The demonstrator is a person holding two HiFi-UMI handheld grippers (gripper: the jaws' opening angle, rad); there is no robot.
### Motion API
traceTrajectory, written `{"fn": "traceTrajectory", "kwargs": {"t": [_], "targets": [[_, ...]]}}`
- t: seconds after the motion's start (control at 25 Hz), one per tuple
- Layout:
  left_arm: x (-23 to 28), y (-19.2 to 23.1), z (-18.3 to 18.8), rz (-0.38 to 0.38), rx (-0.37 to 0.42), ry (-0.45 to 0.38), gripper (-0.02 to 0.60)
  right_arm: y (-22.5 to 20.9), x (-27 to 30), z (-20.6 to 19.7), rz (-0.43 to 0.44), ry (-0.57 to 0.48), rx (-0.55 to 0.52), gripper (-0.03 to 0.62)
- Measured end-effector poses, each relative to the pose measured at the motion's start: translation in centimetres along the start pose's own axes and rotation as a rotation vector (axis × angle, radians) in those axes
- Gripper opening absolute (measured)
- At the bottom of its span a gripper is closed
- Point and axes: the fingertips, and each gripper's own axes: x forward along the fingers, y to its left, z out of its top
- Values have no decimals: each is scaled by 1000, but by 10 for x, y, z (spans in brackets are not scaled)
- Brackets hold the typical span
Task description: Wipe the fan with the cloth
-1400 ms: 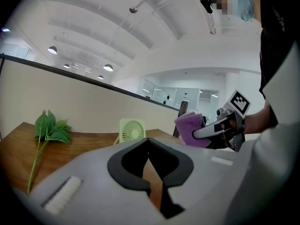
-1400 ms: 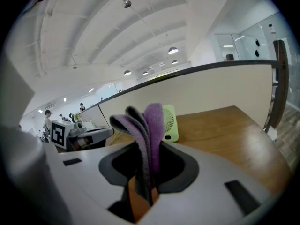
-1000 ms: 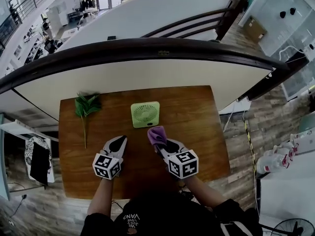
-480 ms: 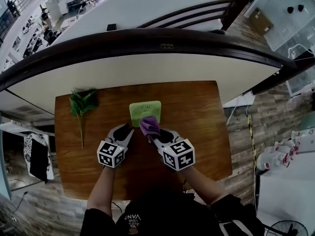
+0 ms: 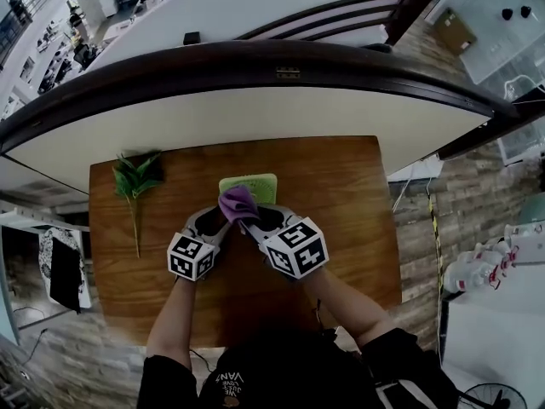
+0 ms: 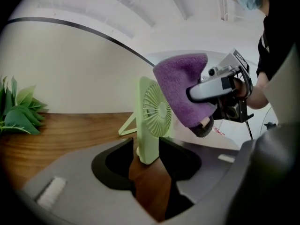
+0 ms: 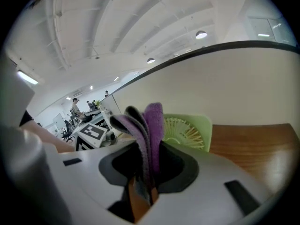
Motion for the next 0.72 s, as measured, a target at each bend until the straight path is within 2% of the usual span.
{"fn": "traceTrajectory", "kwargs": {"t": [0.16,0.24,0.32,0.72], "targets": [[4,1,-6,0,26,28,148,0,16,-3,34,38,-7,107],[5,6,-5,22,30,28,99,-1,22,-3,34,40,-1,107],[3,7,-4,27,31,33,86,-3,26,-2,32,35,24,107],[3,9,-4,15,40,53,83,-36,3,-8,-69,3,134,107]]}}
